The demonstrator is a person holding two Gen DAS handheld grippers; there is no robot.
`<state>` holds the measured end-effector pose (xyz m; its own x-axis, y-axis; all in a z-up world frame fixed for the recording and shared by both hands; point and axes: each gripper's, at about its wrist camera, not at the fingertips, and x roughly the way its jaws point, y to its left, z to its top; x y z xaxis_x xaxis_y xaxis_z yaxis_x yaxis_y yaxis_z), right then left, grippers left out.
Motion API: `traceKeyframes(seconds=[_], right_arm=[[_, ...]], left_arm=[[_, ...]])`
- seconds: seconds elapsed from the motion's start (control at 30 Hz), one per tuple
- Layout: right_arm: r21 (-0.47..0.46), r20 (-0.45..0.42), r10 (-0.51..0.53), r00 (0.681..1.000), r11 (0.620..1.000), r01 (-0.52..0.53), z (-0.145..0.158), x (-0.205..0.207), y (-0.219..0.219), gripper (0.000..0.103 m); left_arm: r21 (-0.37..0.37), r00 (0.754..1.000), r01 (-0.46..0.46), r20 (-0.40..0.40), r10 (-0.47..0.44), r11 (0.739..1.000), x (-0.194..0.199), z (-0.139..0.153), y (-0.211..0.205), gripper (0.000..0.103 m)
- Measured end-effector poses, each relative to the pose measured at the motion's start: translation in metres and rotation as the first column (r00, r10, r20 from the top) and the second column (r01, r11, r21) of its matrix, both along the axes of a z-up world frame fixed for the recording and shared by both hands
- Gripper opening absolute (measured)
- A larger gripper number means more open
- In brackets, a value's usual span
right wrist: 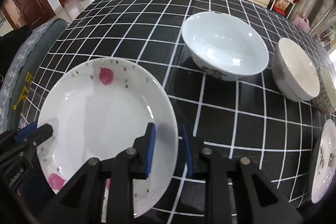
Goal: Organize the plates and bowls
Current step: 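Lift the pink-spotted plate and carry it over the plain white plate, then lower the pink-spotted plate onto the plain white plate and release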
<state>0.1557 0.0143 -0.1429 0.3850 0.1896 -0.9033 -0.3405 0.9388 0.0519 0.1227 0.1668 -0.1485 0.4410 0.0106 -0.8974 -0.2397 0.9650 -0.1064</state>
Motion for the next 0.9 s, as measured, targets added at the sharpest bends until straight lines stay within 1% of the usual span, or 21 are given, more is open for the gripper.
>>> traceKeyframes(seconds=[0.03,0.07,0.1,0.17,0.23,0.33,0.4,0.47,0.53,0.6,0.9], right_arm=[[0.001,0.002,-0.001,1.0,1.0,0.001,0.001,0.0,-0.001,0.037],[0.015,0.002,-0.002,1.0,1.0,0.002,0.002,-0.002,-0.004,0.046],[0.026,0.005,-0.002,1.0,1.0,0.002,0.005,-0.003,-0.005,0.051],[0.025,0.022,-0.005,1.0,1.0,0.005,0.009,-0.004,-0.008,0.052],[0.033,0.03,-0.009,0.999,0.999,0.008,0.013,-0.006,-0.01,0.053],[0.055,0.045,-0.017,0.999,0.998,0.014,0.021,-0.008,-0.016,0.058],[0.068,0.065,-0.023,0.998,0.997,0.019,0.029,-0.011,-0.022,0.062],[0.085,0.079,-0.031,0.996,0.996,0.024,0.036,-0.014,-0.026,0.065],[0.104,0.098,-0.042,0.994,0.994,0.032,0.045,-0.017,-0.033,0.067],[0.119,0.126,-0.057,0.99,0.992,0.042,0.056,-0.021,-0.043,0.07],[0.166,0.213,-0.1,0.972,0.984,0.065,0.099,-0.04,-0.088,0.078]], left_arm=[[0.002,1.0,-0.002,0.006,0.002,1.0,-0.001,0.002,0.0,0.02],[0.005,1.0,-0.002,0.009,0.002,1.0,-0.003,0.003,0.0,0.02],[0.012,1.0,-0.003,0.014,0.003,1.0,-0.004,0.005,-0.001,0.02],[0.021,1.0,-0.004,0.022,0.004,1.0,-0.005,0.009,-0.003,0.023],[0.024,0.999,0.004,0.04,-0.005,1.0,-0.008,0.016,-0.007,0.024],[0.022,0.997,0.018,0.073,-0.019,1.0,-0.011,0.028,-0.014,0.026],[0.029,0.994,0.035,0.107,-0.038,0.999,-0.013,0.04,-0.022,0.037],[0.036,0.99,0.05,0.131,-0.054,0.998,-0.015,0.049,-0.029,0.04],[0.04,0.986,0.067,0.153,-0.073,0.997,-0.015,0.059,-0.038,0.04],[0.044,0.982,0.079,0.168,-0.085,0.996,-0.015,0.067,-0.048,0.046],[0.046,0.954,0.16,0.251,-0.167,0.986,-0.012,0.103,-0.098,0.046]])
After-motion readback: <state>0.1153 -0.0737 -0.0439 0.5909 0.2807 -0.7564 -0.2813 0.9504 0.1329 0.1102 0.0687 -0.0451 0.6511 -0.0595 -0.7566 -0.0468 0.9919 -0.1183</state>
